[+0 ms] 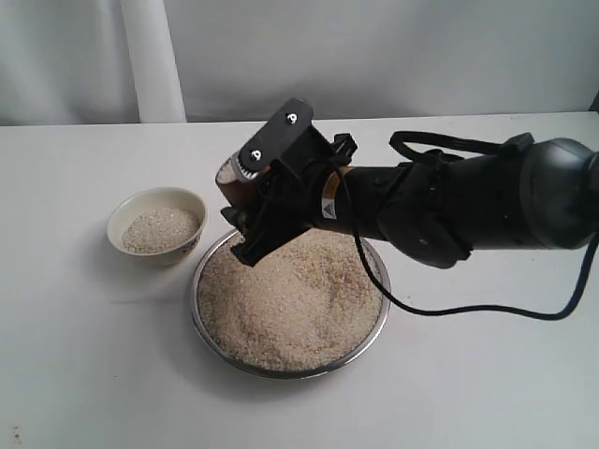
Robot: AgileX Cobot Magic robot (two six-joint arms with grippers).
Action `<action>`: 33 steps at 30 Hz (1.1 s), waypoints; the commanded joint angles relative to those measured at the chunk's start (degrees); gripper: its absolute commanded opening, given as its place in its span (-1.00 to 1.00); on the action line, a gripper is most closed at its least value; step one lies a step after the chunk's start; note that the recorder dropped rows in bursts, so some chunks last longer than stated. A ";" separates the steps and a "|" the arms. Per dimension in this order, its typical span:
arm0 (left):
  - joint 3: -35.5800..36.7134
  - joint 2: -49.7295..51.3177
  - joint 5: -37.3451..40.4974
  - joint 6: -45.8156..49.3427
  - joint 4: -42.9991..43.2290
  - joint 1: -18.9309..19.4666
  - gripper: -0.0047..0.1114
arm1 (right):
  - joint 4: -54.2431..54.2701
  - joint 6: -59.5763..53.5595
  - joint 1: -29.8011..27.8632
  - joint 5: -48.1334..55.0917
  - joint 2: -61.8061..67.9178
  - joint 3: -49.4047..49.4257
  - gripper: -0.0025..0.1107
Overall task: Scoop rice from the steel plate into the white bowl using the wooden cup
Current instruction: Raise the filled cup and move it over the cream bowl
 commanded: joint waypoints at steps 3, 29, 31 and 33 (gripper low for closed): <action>-0.04 -0.14 -0.62 -0.19 -0.19 -0.37 -0.92 | 0.62 1.99 0.11 2.87 -0.18 -8.97 -0.96; -0.04 -0.14 -0.62 -0.19 -0.19 -0.37 -0.92 | -1.37 -6.67 5.89 37.70 24.27 -51.49 -0.96; -0.04 -0.14 -0.62 -0.19 -0.19 -0.37 -0.92 | -2.29 -7.40 6.57 39.93 26.26 -54.09 -0.96; -0.04 -0.14 -0.62 -0.19 -0.19 -0.37 -0.92 | -2.66 -9.17 7.00 41.67 28.04 -56.06 -0.96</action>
